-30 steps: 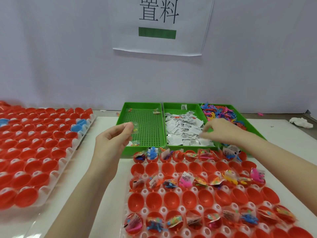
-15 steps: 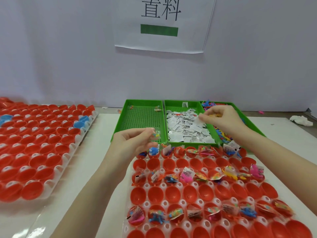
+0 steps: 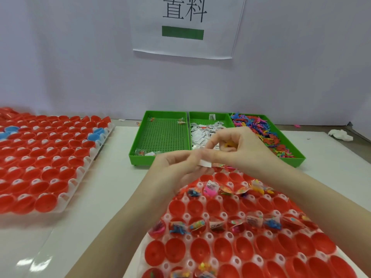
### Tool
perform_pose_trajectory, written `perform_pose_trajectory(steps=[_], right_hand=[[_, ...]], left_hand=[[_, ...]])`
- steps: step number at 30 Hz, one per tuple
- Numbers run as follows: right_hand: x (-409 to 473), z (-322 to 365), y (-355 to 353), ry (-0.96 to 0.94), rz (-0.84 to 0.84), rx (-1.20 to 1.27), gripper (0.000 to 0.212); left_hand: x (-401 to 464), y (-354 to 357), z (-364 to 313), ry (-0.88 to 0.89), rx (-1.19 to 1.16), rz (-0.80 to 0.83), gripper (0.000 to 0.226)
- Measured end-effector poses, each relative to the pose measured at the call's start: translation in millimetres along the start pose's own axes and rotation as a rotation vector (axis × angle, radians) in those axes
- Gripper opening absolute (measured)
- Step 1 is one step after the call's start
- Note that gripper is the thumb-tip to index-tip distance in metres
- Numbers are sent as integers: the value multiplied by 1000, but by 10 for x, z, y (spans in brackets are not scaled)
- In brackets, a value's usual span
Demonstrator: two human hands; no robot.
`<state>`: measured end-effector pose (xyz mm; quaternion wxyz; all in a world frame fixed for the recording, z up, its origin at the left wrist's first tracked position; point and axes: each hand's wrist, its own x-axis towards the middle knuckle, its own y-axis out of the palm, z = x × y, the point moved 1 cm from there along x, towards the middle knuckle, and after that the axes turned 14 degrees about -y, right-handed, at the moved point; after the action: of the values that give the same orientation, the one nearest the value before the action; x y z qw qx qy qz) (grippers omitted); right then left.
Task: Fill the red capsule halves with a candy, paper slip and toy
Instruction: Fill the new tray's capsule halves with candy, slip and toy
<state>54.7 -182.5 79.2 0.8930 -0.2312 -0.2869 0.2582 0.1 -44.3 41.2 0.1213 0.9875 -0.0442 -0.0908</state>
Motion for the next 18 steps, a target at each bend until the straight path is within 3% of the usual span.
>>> perform_pose_trajectory(steps=[4, 6, 10, 13, 18], right_hand=[[-147, 91, 43, 68, -102, 129, 17], [-239, 130, 57, 142, -120, 291, 32], [-454, 158, 81, 176, -183, 555, 34], [-619, 197, 102, 148, -158, 591, 37], [-655, 207, 111, 205, -28, 487, 44]], left_hand=[[-161, 19, 63, 83, 90, -78, 15], [-230, 20, 117, 53, 68, -99, 21], [-411, 107, 229, -15, 32, -118, 20], [-514, 171, 307, 12, 67, -147, 28], [-635, 338, 291, 52, 55, -111, 16]])
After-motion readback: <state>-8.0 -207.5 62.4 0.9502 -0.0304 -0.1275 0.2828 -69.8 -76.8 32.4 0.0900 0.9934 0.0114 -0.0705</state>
